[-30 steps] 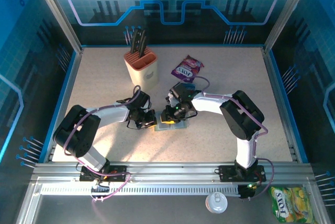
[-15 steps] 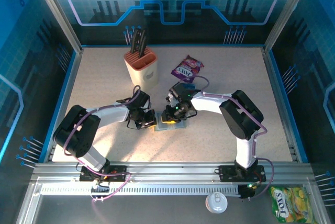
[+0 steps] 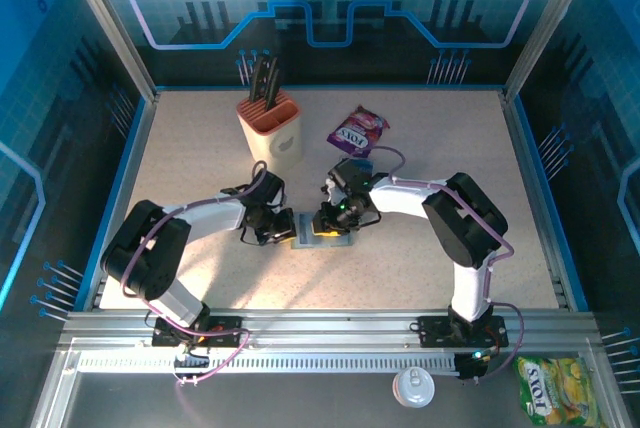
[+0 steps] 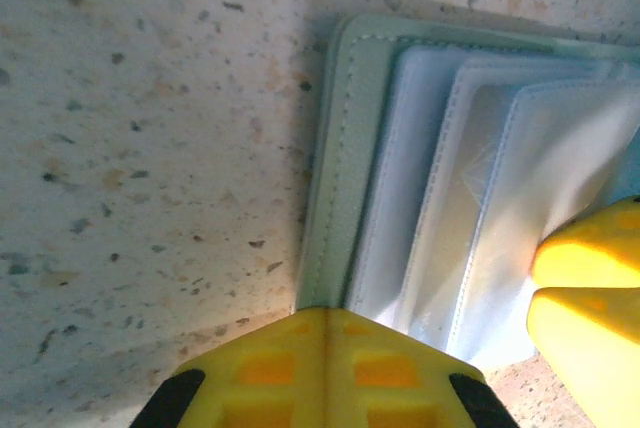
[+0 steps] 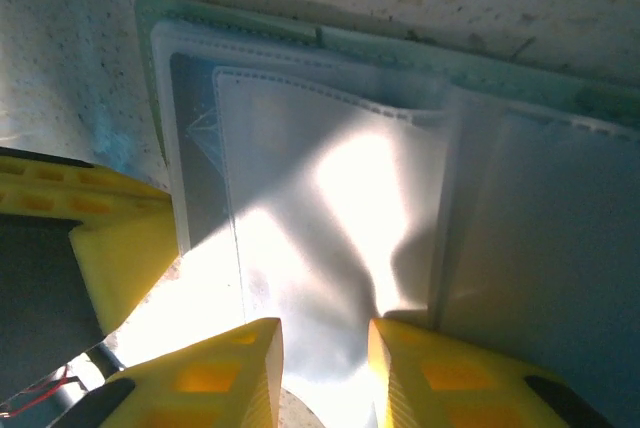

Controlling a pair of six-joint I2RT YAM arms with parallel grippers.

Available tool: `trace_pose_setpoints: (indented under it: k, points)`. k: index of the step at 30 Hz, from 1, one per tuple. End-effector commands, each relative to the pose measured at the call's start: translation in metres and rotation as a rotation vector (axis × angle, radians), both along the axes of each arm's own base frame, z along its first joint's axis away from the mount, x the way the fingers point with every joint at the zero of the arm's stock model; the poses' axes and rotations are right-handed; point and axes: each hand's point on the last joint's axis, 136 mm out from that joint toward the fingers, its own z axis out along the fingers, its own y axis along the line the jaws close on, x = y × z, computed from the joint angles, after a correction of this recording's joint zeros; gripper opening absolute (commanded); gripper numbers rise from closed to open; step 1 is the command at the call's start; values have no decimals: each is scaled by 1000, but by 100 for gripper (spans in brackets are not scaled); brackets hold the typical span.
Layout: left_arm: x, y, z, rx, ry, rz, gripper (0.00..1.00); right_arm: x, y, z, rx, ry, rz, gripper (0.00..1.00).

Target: Take the credit cards out of the card holder

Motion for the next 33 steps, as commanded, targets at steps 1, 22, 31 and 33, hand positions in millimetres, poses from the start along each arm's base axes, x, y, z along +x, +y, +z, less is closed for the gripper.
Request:
trace_pose_setpoints:
  k: [1, 22, 31, 33]
  points:
    - [2, 14, 6, 71, -6, -7, 0, -1, 0, 1, 57, 27, -39, 31]
    - [27, -31, 30, -184, -26, 68, 26, -2, -13, -13, 117, 58, -81, 30]
    - [24, -34, 13, -191, 26, 74, 27, -2, -17, -12, 129, 61, -89, 30]
    - [24, -35, 11, -190, 32, 73, 27, -1, -16, -13, 131, 61, -91, 30]
